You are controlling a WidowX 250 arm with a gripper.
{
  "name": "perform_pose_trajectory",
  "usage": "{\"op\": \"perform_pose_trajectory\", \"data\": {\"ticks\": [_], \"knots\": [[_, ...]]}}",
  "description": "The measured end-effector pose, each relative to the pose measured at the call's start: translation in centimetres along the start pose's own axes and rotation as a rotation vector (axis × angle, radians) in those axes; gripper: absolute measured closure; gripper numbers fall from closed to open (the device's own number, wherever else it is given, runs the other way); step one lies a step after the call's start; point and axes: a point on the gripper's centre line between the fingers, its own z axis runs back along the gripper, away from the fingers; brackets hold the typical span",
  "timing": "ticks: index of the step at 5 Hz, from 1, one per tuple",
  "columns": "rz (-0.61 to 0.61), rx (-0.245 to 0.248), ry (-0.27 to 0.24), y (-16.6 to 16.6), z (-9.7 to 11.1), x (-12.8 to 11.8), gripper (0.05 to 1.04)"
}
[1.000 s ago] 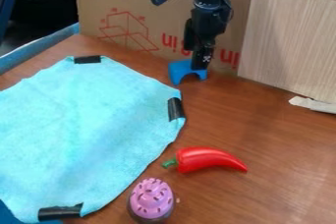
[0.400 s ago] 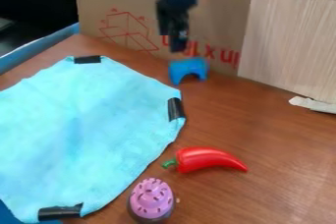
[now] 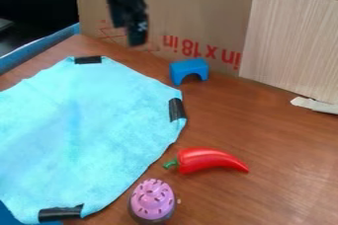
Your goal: Put the blue object on the top middle of the table
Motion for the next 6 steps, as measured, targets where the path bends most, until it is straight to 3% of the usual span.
{"op": "perform_pose_trajectory", "data": {"ticks": [6], "knots": [[0.014,0.007,-0.005,0.29,0.24,-0.22,0.083]]}}
